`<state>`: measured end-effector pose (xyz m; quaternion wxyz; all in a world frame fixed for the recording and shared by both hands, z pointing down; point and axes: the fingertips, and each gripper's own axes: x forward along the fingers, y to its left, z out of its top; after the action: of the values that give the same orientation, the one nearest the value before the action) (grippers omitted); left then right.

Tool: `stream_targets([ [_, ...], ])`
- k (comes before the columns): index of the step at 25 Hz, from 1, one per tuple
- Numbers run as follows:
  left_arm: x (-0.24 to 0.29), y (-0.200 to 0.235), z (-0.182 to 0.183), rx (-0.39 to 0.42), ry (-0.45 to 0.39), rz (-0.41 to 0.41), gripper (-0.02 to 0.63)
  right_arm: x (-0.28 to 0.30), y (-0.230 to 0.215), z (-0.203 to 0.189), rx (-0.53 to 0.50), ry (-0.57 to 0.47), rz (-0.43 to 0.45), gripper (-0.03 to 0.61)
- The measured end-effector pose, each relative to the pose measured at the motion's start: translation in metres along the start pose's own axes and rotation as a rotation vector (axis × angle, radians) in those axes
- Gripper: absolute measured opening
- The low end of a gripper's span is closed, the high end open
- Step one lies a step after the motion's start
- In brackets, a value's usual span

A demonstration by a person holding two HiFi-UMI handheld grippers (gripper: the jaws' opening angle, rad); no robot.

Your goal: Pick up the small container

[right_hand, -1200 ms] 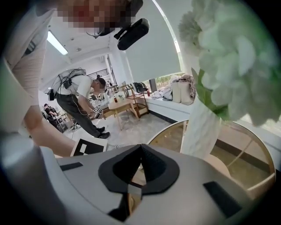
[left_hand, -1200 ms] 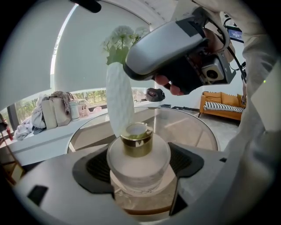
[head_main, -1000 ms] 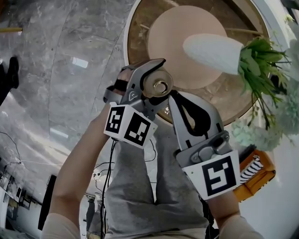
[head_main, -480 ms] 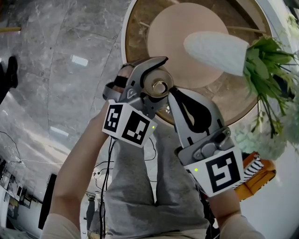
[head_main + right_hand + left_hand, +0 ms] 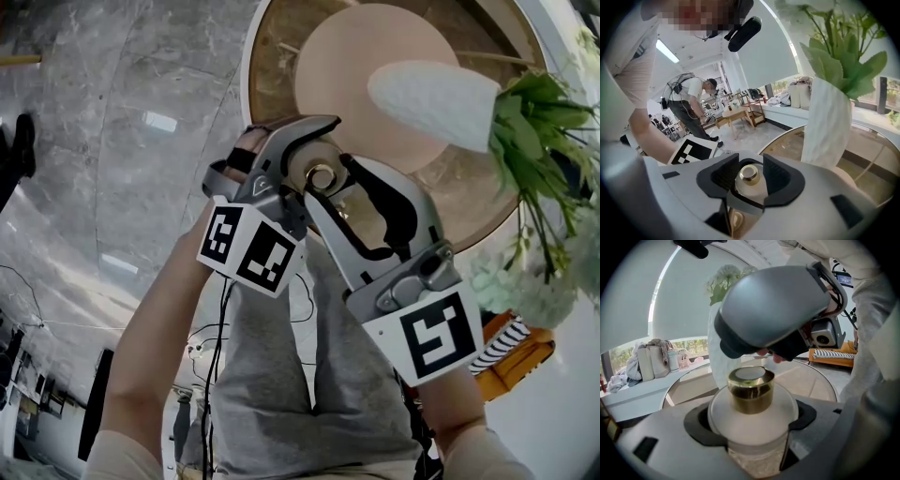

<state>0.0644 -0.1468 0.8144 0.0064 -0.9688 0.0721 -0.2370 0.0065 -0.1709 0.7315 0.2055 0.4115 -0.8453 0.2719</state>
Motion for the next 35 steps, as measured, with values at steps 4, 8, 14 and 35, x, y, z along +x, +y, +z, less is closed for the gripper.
stream_targets([
  [4,0.000,-0.004,0.001,0.010,-0.001,-0.016,0.350,0.005,0.001,-0.011,-0.045,0.028,-0.002,0.172],
  [8,0.001,-0.007,0.002,0.015,-0.002,-0.021,0.350,0.008,0.004,-0.019,-0.040,0.045,0.005,0.165],
  [14,0.001,-0.007,0.002,0.011,0.003,-0.022,0.349,0.014,0.005,-0.024,-0.078,0.040,-0.025,0.146],
  [35,-0.028,-0.011,0.052,-0.014,0.020,-0.034,0.348,-0.023,0.027,0.016,-0.114,0.033,-0.031,0.140],
])
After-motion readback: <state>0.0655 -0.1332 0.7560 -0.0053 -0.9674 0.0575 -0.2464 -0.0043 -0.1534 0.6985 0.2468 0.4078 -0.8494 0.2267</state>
